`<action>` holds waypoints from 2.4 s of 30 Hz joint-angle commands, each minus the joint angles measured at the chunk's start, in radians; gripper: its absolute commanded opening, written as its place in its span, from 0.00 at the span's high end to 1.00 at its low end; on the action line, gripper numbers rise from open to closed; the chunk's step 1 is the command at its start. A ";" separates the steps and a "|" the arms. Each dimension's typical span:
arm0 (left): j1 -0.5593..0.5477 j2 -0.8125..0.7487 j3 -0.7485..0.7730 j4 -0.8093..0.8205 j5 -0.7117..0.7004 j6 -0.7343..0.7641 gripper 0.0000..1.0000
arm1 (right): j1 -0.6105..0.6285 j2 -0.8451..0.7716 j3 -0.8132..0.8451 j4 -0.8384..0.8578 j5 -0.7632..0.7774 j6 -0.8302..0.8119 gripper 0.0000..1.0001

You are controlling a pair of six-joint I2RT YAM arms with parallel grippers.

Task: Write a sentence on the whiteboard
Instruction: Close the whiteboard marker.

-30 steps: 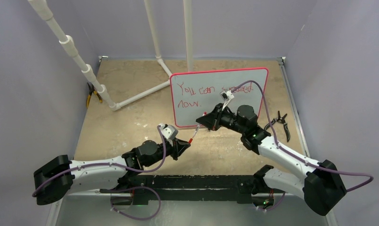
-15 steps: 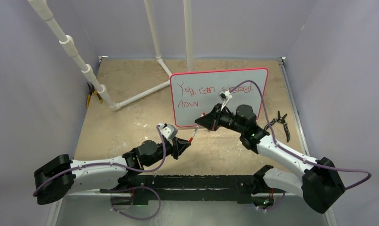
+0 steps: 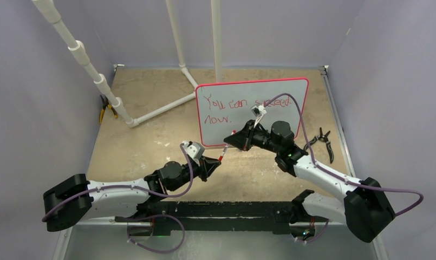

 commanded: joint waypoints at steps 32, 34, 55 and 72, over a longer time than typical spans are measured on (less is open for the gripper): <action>0.017 -0.065 0.078 -0.153 0.095 -0.011 0.40 | 0.005 -0.089 -0.019 -0.060 0.046 0.007 1.00; 0.018 -0.044 0.088 -0.148 0.097 -0.015 0.40 | 0.005 -0.088 -0.019 -0.061 0.039 0.002 1.00; 0.027 0.173 0.168 -0.031 0.155 -0.026 0.67 | 0.005 -0.080 -0.011 -0.061 -0.025 -0.028 1.00; 0.113 0.205 0.151 0.086 0.285 -0.007 1.00 | 0.005 -0.071 -0.029 -0.142 -0.071 -0.067 1.00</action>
